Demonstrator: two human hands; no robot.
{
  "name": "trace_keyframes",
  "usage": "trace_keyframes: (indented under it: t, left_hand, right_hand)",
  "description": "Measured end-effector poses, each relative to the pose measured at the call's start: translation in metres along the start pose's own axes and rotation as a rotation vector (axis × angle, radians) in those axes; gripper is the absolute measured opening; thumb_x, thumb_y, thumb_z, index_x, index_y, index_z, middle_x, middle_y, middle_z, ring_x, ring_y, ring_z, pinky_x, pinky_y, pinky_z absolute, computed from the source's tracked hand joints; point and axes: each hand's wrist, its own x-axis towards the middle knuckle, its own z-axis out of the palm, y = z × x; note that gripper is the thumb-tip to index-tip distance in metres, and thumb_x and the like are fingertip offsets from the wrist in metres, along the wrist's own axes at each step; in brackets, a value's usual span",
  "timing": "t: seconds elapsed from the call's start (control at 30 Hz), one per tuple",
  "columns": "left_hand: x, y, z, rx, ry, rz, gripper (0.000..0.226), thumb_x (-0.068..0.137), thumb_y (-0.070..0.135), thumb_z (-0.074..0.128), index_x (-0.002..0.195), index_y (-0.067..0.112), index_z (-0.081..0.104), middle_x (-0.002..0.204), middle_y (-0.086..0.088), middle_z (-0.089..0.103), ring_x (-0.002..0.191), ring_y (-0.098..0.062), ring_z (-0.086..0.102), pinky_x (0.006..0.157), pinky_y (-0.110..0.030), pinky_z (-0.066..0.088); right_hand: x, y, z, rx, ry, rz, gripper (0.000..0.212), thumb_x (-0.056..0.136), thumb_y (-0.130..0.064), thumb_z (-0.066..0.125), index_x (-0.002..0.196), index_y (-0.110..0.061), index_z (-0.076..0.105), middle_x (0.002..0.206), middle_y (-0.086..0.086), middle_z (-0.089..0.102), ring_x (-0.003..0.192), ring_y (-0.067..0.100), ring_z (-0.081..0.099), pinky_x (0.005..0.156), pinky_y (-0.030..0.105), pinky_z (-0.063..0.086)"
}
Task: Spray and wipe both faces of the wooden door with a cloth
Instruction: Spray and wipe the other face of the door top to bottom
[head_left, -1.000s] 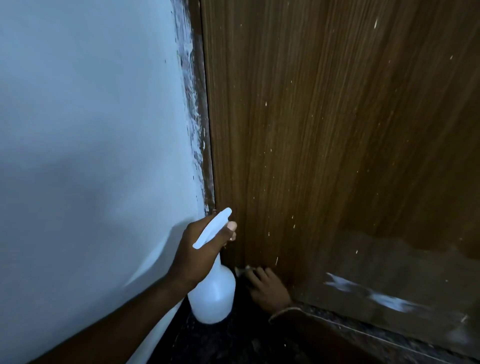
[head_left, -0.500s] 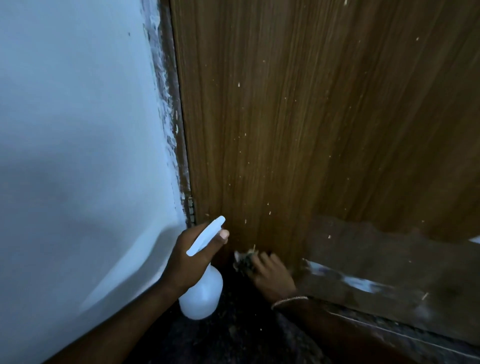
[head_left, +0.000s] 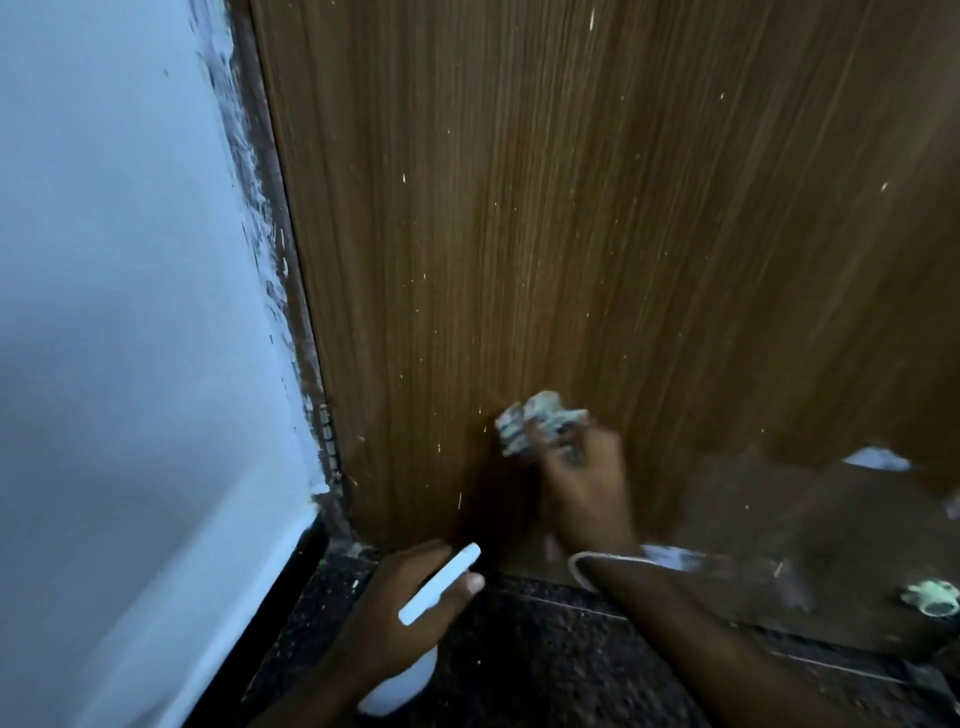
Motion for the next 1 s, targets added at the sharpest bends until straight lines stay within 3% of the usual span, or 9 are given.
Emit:
trace_keyframes:
  t: [0.07,0.13,0.2,0.33,0.47,0.63,0.73,0.87,1.0]
  left_hand:
    - [0.002,-0.002,-0.003,0.026,0.054,0.0,0.04,0.1,0.036,0.071,0.069,0.018,0.055,0.063,0.006,0.05,0.058,-0.015,0.056,0.057,-0.031,0.04]
    - [0.002,-0.001,-0.004,0.045,0.07,-0.005,0.039,0.098,0.037,0.073,0.068,0.019,0.055,0.062,0.006,0.051,0.056,-0.014,0.056,0.055,-0.03,0.04]
    - [-0.003,-0.003,-0.001,0.064,-0.018,0.01,0.041,0.098,0.039,0.074,0.068,0.019,0.054,0.063,0.007,0.052,0.059,-0.013,0.057,0.056,-0.034,0.043]
    - [-0.008,-0.006,0.005,0.08,-0.204,0.007,0.027,0.097,0.044,0.074,0.078,0.03,0.062,0.075,0.01,0.061,0.074,-0.008,0.063,0.068,-0.031,0.046]
    - [0.005,-0.006,0.004,0.09,-0.25,-0.025,0.035,0.093,0.049,0.077,0.076,0.022,0.063,0.076,0.004,0.059,0.076,-0.012,0.065,0.069,-0.037,0.049]
    - [0.005,-0.01,-0.001,-0.022,-0.115,-0.088,0.04,0.092,0.047,0.079,0.082,0.01,0.068,0.075,-0.005,0.063,0.076,-0.023,0.067,0.068,-0.036,0.048]
    - [0.001,-0.009,-0.006,-0.043,-0.075,-0.105,0.042,0.091,0.051,0.077,0.084,0.01,0.07,0.075,-0.007,0.063,0.075,-0.027,0.067,0.068,-0.038,0.048]
    - [-0.003,-0.006,-0.007,-0.054,-0.037,-0.125,0.043,0.09,0.054,0.077,0.086,0.011,0.073,0.076,-0.002,0.068,0.075,-0.024,0.069,0.068,-0.042,0.051]
    - [0.001,-0.006,-0.004,-0.08,-0.01,-0.14,0.044,0.088,0.056,0.077,0.091,0.013,0.076,0.083,-0.005,0.074,0.083,-0.023,0.074,0.072,-0.046,0.057]
  right_hand:
    - [-0.04,0.005,0.034,-0.233,-0.282,-0.359,0.037,0.093,-0.036,0.051,0.125,-0.023,0.065,0.123,0.012,0.053,0.094,0.03,0.05,0.076,0.041,0.047]
    - [-0.083,0.045,0.038,-0.362,-0.363,-0.535,0.037,0.088,-0.029,0.05,0.119,-0.023,0.069,0.121,0.011,0.05,0.091,0.028,0.045,0.071,0.039,0.039]
    - [-0.096,0.086,0.011,-0.35,-0.339,-0.426,0.042,0.088,-0.028,0.047,0.125,-0.028,0.066,0.114,0.01,0.053,0.087,0.029,0.044,0.067,0.04,0.042]
    - [-0.055,0.093,-0.064,-0.046,0.01,0.299,0.044,0.087,-0.021,0.068,0.128,-0.026,0.054,0.114,0.017,0.05,0.095,0.038,0.055,0.078,0.049,0.054]
    - [-0.012,0.051,-0.044,-0.11,0.313,0.114,0.073,0.069,0.0,0.068,0.136,-0.024,0.05,0.116,0.017,0.04,0.095,0.039,0.048,0.078,0.044,0.05]
    - [-0.098,0.044,0.069,-0.333,-0.306,-0.445,0.038,0.091,-0.029,0.055,0.127,-0.031,0.065,0.123,0.012,0.051,0.089,0.032,0.052,0.076,0.041,0.039]
    - [-0.138,0.101,0.062,-0.451,-0.454,-0.58,0.026,0.09,-0.031,0.054,0.107,-0.029,0.074,0.116,0.01,0.06,0.091,0.03,0.053,0.077,0.041,0.035]
    - [-0.138,0.13,-0.001,-0.392,-0.392,-0.32,0.035,0.082,-0.031,0.057,0.116,-0.029,0.064,0.113,0.01,0.049,0.091,0.033,0.054,0.069,0.042,0.049]
    - [-0.09,0.043,0.032,-0.238,-0.261,-0.041,0.056,0.076,-0.028,0.073,0.128,-0.028,0.051,0.117,0.009,0.052,0.087,0.028,0.053,0.055,0.036,0.051]
